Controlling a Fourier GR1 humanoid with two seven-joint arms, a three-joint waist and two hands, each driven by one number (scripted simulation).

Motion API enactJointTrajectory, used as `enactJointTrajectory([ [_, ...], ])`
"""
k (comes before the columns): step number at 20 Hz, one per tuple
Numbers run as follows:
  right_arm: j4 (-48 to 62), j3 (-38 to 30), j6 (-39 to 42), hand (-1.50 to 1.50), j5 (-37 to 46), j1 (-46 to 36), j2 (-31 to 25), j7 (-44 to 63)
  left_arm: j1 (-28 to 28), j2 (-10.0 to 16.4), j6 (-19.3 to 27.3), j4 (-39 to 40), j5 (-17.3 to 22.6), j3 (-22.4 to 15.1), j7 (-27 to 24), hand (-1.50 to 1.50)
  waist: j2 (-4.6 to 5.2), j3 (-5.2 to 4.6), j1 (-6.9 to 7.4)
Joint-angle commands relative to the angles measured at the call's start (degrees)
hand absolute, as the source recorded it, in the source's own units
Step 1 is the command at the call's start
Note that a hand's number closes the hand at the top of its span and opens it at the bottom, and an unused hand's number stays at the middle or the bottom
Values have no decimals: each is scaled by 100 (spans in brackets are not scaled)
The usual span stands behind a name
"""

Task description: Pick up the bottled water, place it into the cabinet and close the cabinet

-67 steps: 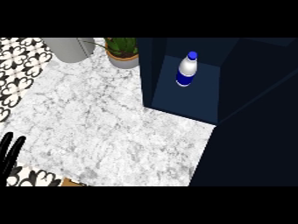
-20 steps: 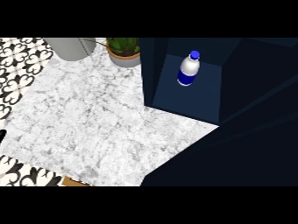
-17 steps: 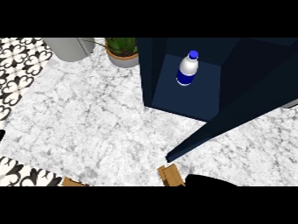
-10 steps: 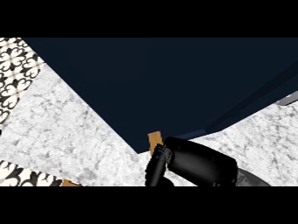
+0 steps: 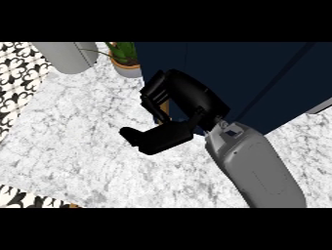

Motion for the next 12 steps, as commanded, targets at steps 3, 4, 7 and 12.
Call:
enactJointTrajectory([
  [3,1565,-478,-1210,150,133,-1311,8,-330,142,-48,-121,39,-16,35,-76,-150,21,27,-22],
  [4,1746,-546,-1309,150,40,-1490,8,-306,125,-115,-98,73,-85,15,-137,-150,22,26,-62],
  [7,2100,-638,-1725,150,-206,-1616,8,-431,158,-92,-138,10,-12,44,-95,-150,25,38,-87],
  [12,2386,-762,-2138,-150,-562,-1761,8,-684,117,-87,-228,143,46,149,-118,-150,69,37,-154],
])
